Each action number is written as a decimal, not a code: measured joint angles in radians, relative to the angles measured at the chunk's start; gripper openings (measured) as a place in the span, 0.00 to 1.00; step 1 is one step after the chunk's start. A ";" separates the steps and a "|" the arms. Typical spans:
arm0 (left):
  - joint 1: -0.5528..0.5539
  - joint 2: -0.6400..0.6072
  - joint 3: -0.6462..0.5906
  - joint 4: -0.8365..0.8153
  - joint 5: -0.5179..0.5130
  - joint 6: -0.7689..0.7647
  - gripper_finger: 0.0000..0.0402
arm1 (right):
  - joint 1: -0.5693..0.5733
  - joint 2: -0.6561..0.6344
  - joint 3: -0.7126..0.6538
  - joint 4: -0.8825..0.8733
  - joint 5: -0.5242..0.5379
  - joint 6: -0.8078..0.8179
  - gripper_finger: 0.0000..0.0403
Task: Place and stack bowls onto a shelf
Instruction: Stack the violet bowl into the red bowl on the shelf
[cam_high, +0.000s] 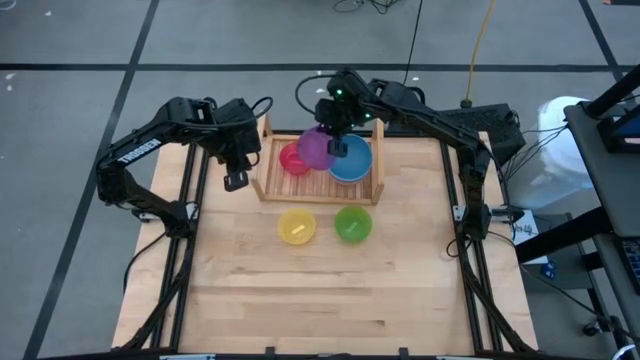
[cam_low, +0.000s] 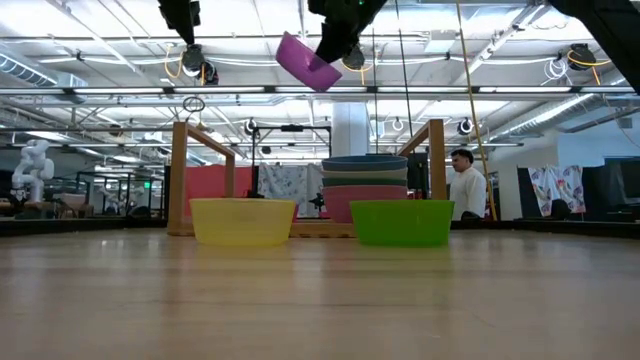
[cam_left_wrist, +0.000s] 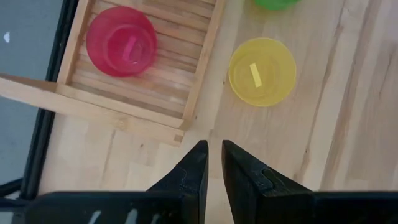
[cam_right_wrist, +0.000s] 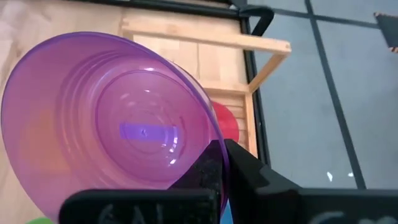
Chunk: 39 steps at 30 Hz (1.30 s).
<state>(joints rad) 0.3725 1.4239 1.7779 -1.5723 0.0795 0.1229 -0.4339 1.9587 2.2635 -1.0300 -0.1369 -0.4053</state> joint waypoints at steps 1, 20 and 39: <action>0.000 0.000 0.000 0.000 0.000 0.010 0.13 | 0.000 0.000 0.000 -0.009 0.000 0.000 0.00; -0.113 0.002 0.000 0.187 -0.010 0.320 0.13 | 0.000 -0.001 0.000 -0.037 0.001 0.019 0.00; -0.310 0.104 -0.001 0.244 -0.306 0.524 0.02 | 0.004 -0.001 -0.001 -0.090 -0.151 0.019 0.00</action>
<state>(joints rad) 0.0623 1.5280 1.7771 -1.3284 -0.2260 0.6465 -0.4301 1.9579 2.2623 -1.1197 -0.2880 -0.3864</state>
